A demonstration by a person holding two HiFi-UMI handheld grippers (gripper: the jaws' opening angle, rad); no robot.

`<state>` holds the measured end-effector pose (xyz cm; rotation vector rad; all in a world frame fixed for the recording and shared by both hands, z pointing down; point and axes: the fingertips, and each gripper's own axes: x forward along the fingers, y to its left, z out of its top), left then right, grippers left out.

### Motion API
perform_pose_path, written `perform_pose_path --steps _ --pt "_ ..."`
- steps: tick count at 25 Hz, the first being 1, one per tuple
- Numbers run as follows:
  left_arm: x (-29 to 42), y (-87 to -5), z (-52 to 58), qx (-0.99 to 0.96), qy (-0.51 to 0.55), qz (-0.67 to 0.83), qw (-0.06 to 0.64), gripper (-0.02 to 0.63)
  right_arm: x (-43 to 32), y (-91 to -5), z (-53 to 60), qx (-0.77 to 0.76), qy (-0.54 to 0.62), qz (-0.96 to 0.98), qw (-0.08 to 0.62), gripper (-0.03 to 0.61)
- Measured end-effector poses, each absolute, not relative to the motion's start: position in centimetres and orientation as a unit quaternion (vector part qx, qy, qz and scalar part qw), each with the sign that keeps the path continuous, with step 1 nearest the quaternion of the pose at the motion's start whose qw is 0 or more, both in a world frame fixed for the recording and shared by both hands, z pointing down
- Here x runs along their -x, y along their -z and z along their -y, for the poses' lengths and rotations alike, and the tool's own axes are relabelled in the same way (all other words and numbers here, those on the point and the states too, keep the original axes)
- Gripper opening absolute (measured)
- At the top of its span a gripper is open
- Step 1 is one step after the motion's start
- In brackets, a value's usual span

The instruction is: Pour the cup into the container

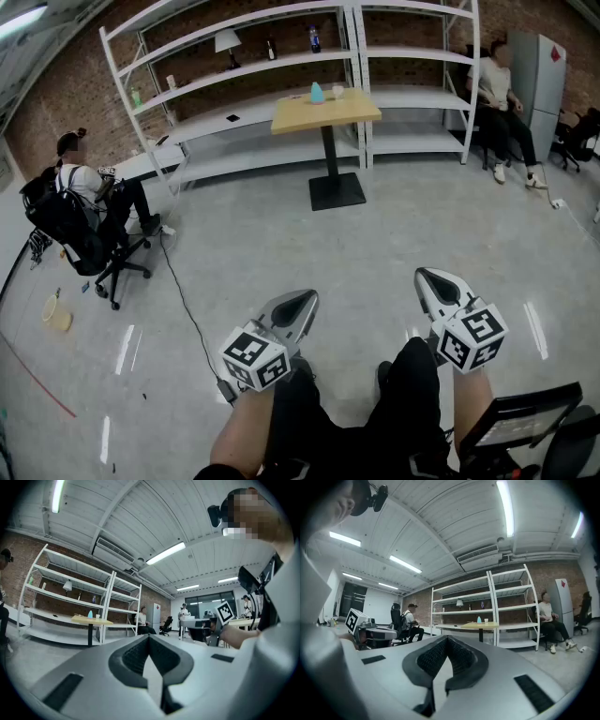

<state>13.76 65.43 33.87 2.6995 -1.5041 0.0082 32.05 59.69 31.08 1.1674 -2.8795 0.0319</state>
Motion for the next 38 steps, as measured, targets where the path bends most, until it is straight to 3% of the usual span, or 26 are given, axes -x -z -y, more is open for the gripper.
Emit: perform_pose_path --steps 20,29,38 --pt "-14.0 -34.7 -64.1 -0.881 -0.006 0.472 0.029 0.000 -31.1 -31.2 -59.0 -0.365 -0.021 0.931 0.014 0.000" --pt "-12.8 -37.4 -58.6 -0.887 -0.007 0.458 0.050 0.000 -28.1 -33.8 -53.8 -0.354 -0.036 0.935 0.015 0.000" --pt "-10.9 -35.4 -53.8 -0.888 -0.003 0.459 0.025 0.000 -26.6 -31.7 -48.2 -0.357 -0.020 0.934 -0.003 0.000"
